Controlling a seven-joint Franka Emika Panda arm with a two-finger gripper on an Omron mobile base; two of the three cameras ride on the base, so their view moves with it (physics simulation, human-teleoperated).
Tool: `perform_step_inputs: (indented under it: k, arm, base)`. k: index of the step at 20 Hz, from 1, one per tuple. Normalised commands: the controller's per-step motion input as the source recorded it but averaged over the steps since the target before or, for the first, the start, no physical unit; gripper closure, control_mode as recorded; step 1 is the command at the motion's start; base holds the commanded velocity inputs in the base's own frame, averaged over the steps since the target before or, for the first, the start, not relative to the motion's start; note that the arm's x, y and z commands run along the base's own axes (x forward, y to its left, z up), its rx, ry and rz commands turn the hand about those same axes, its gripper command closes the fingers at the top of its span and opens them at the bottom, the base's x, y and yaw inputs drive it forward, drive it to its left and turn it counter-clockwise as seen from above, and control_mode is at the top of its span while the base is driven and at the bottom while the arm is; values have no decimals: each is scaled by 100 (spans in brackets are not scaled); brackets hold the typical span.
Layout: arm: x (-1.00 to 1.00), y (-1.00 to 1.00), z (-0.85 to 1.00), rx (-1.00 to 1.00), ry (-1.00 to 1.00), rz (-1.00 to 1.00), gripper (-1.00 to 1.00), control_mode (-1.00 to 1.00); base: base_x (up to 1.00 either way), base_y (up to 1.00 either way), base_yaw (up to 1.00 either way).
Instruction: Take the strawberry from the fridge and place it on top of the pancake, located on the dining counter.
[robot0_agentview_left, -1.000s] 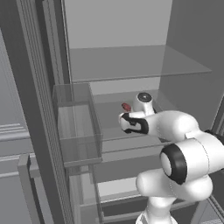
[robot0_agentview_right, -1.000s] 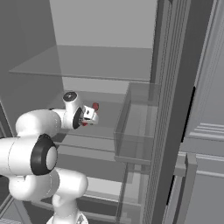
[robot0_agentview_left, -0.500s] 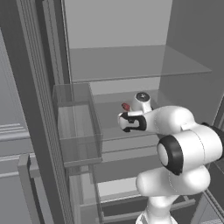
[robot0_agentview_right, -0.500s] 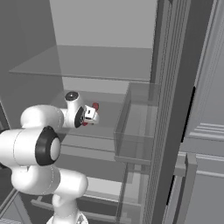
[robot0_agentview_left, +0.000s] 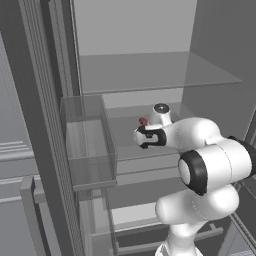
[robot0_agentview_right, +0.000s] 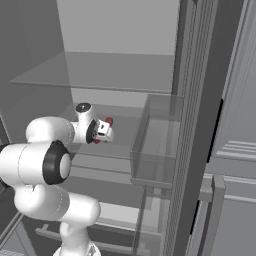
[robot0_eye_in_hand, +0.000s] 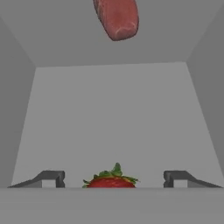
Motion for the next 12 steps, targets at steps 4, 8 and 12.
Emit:
perform_step_inputs:
  k: [4, 8, 12]
  arm:
    - [-31, 0, -37, 0, 4, -5, 100, -100]
    - [-49, 0, -38, 0, 0, -7, 100, -100]
    - [-48, -1, -30, 1, 0, -7, 100, -100]
  base:
    - [0, 0, 0]
    - [0, 0, 0]
    - [0, 0, 0]
